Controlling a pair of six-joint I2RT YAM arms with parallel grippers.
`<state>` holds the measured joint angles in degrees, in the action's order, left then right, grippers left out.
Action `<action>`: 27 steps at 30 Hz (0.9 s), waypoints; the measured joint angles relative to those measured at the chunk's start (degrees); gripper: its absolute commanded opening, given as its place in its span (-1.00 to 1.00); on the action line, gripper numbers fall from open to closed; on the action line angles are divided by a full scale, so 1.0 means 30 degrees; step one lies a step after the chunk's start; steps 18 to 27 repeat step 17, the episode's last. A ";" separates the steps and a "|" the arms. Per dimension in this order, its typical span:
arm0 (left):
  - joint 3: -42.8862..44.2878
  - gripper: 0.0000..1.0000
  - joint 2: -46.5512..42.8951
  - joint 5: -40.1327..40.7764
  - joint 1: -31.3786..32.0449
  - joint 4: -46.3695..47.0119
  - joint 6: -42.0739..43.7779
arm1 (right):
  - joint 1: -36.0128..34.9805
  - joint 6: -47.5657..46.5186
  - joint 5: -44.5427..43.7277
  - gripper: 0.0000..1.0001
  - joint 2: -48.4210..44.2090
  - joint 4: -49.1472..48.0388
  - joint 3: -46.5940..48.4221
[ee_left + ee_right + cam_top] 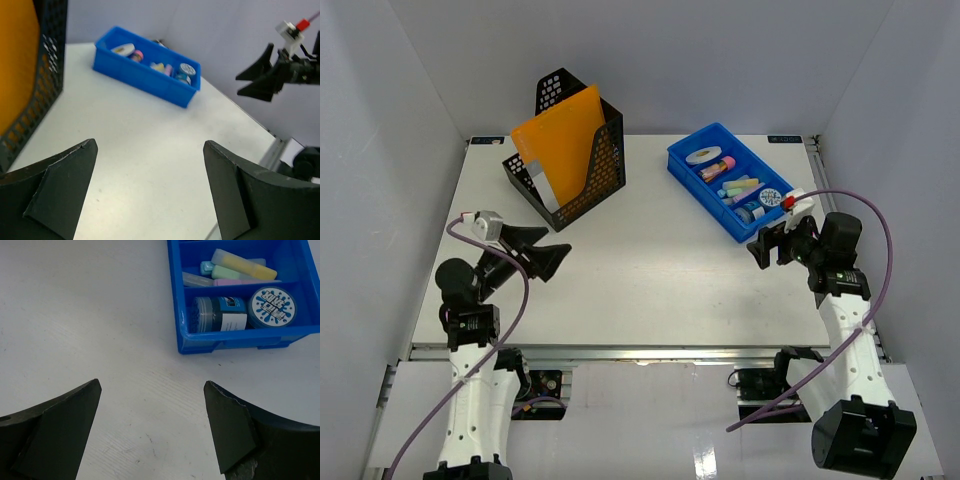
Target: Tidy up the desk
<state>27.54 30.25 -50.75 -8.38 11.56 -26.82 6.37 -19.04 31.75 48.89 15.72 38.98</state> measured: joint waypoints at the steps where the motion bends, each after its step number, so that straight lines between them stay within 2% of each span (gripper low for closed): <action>1: -0.0485 0.96 -0.0257 -0.0423 0.0020 -0.0245 -0.0056 | 0.0001 0.0411 -0.0507 0.80 -0.0089 0.0088 0.0000; 6: -0.1168 0.96 -0.0737 -0.1867 0.0326 -0.0842 -0.0057 | 0.0001 0.2113 -0.2677 0.80 -0.0730 -0.0018 -0.0343; 12: -0.1168 0.96 -0.1206 -0.2387 0.0448 -0.0865 -0.0052 | 0.0001 0.3222 -0.4918 0.80 -0.1144 -0.0864 -0.1518; 17: -0.1168 0.96 -0.1416 -0.2382 0.0466 -0.0951 0.0022 | 0.0001 0.3250 -0.5816 0.80 -0.1516 -0.1008 -0.2089; 27: -0.1168 0.96 -0.1416 -0.2382 0.0466 -0.0951 0.0022 | 0.0001 0.3250 -0.5816 0.80 -0.1516 -0.1008 -0.2089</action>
